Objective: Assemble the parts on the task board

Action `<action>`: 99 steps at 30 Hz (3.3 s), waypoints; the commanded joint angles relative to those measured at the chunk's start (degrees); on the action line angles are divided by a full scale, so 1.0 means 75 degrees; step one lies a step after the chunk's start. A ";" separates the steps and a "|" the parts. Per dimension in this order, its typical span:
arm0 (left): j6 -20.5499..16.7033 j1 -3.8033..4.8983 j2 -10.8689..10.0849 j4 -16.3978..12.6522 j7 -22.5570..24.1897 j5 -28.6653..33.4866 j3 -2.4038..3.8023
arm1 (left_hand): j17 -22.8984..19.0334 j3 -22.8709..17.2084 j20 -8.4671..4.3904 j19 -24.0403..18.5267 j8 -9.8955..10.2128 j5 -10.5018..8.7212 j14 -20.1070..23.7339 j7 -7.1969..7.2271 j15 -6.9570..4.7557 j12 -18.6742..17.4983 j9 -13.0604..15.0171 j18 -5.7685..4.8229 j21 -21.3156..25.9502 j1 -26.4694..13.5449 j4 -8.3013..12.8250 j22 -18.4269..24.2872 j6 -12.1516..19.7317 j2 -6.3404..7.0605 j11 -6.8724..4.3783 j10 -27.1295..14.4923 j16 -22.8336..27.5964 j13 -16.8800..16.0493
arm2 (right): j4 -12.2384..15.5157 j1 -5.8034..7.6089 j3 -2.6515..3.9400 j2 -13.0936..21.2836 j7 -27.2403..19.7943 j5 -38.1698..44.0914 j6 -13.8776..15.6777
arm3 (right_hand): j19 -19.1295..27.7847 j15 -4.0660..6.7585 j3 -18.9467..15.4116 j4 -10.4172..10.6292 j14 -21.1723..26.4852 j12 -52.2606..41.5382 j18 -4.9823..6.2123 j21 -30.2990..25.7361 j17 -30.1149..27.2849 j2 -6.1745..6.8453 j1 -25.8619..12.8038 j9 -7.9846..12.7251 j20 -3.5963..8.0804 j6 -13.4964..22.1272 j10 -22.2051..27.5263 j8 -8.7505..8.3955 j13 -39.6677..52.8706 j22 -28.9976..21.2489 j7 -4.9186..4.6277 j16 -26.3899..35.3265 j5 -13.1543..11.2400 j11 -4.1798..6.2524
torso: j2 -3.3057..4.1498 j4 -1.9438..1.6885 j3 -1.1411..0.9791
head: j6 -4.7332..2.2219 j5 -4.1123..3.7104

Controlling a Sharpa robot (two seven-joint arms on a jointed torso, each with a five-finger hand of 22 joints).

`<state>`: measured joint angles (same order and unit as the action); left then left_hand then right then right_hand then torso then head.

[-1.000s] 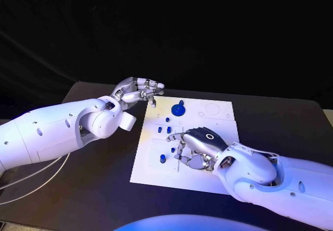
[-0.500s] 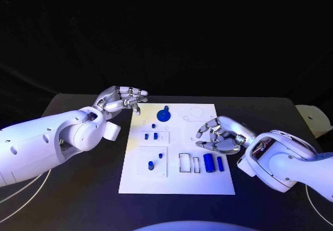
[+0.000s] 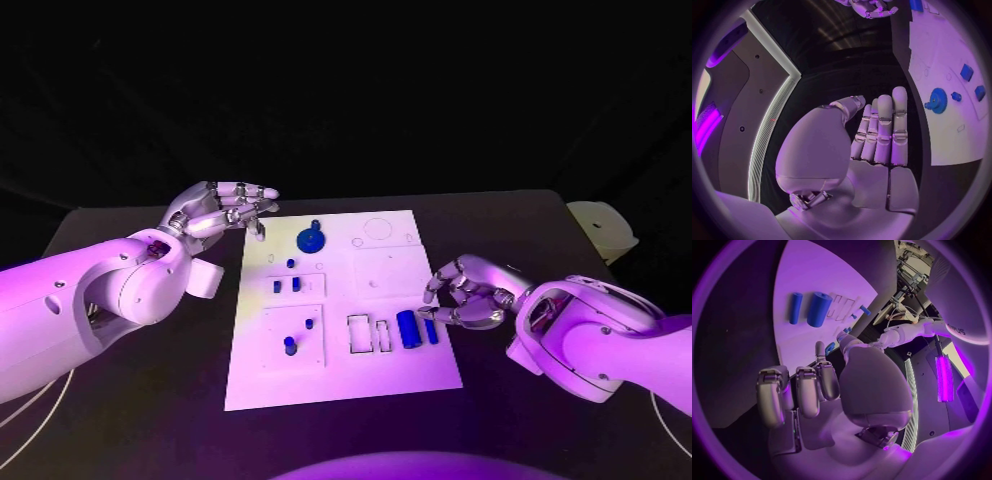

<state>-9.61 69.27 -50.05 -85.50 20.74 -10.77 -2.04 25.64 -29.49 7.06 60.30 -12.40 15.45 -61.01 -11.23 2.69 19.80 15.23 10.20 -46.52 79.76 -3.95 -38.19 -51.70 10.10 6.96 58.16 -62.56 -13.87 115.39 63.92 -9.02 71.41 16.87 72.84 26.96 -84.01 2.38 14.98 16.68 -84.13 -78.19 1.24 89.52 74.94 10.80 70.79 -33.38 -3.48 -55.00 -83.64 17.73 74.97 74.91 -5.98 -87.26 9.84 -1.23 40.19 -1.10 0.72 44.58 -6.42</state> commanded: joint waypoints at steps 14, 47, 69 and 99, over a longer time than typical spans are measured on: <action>0.0143 0.0004 -0.0027 -0.0040 0.0081 0.0022 0.0003 | -0.0017 0.0050 0.0061 0.0009 -0.0037 0.0007 0.0047 -0.0014 -0.0016 0.0062 -0.0010 0.0046 0.0034 -0.0010 -0.0017 0.0015 0.0057 -0.0053 0.0018 -0.0065 -0.0053 -0.0017 | -0.0201 -0.0455 -0.0015 -0.0596 0.1479 0.1754 -0.0092 | -0.0798 0.0021 -0.0373 0.0010 -0.0647 -0.0031 -0.0165 0.0065 0.1291 -0.0063 -0.0307 -0.0091 0.0013 0.0115 -0.0027 -0.0073 0.0852 0.2012 -0.0003 -0.0065 -0.0058 -0.0028 | -0.0001 0.0000 0.0011 | 0.0083 0.0023; 0.0188 0.0003 -0.0066 -0.0092 0.0074 0.0042 0.0003 | -0.0024 0.0056 0.0064 0.0008 -0.0043 0.0008 0.0049 -0.0016 -0.0014 0.0087 -0.0012 0.0046 0.0041 -0.0028 -0.0034 0.0019 0.0060 -0.0061 0.0020 -0.0083 -0.0058 -0.0023 | -0.0673 -0.0803 -0.0014 -0.1293 0.1798 0.2102 -0.0313 | -0.0798 0.0035 -0.0579 -0.0027 -0.0651 -0.0124 -0.0165 0.0065 0.1339 -0.0264 -0.0181 -0.0220 0.0014 0.0010 -0.0073 -0.0057 0.0960 0.2012 0.0031 -0.0091 0.0160 -0.0002 | -0.0006 0.0015 0.0010 | 0.0077 0.0047; 0.0188 0.0003 -0.0092 -0.0102 0.0073 0.0047 0.0003 | -0.0024 0.0056 0.0064 0.0008 -0.0043 0.0008 0.0049 -0.0016 -0.0014 0.0087 -0.0012 0.0046 0.0041 -0.0028 -0.0034 0.0019 0.0060 -0.0061 0.0020 -0.0083 -0.0058 -0.0023 | -0.0017 -0.0650 0.0027 -0.1191 0.1356 0.1057 0.1115 | -0.0798 0.0185 -0.0189 0.0002 -0.0679 -0.0453 -0.0165 0.0065 0.1475 -0.0780 0.0434 -0.0448 0.0144 -0.0382 -0.0292 0.0130 0.1239 0.2012 0.0226 -0.0155 0.0361 0.0174 | -0.0010 0.0010 0.0013 | 0.0070 0.0061; 0.0219 0.0006 -0.0092 -0.0155 0.0036 0.0048 0.0003 | -0.0034 0.0055 0.0065 0.0010 -0.0049 0.0012 0.0052 -0.0017 -0.0013 0.0119 -0.0016 0.0047 0.0049 -0.0028 -0.0041 0.0024 0.0068 -0.0072 0.0021 -0.0110 -0.0067 -0.0029 | -0.0478 -0.0620 0.0028 -0.2048 0.1538 0.0274 0.0087 | -0.0798 0.0207 -0.0432 0.0019 -0.0678 -0.0377 -0.0165 0.0065 0.1476 -0.0922 -0.0541 -0.0598 0.0168 -0.0498 -0.0290 0.0195 0.1232 0.2012 0.0261 -0.0159 0.0383 0.0200 | 0.0003 0.0008 0.0006 | 0.0122 0.0151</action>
<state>-9.02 69.28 -50.82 -86.46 20.71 -10.72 -2.05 25.44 -29.34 7.06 60.30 -12.40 15.45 -61.01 -11.44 2.69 20.59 15.21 10.20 -46.53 79.76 -4.11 -38.06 -51.49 10.10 6.96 57.75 -62.78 -14.04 111.87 59.28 -8.82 56.13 27.70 74.83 28.94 -84.01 3.61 12.07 16.74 -84.14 -81.32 0.39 89.74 74.93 3.76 67.07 -35.61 -2.66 -56.47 -83.93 18.42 74.91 74.91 -5.97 -88.14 12.56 -0.10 40.16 -1.01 0.77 45.47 -5.31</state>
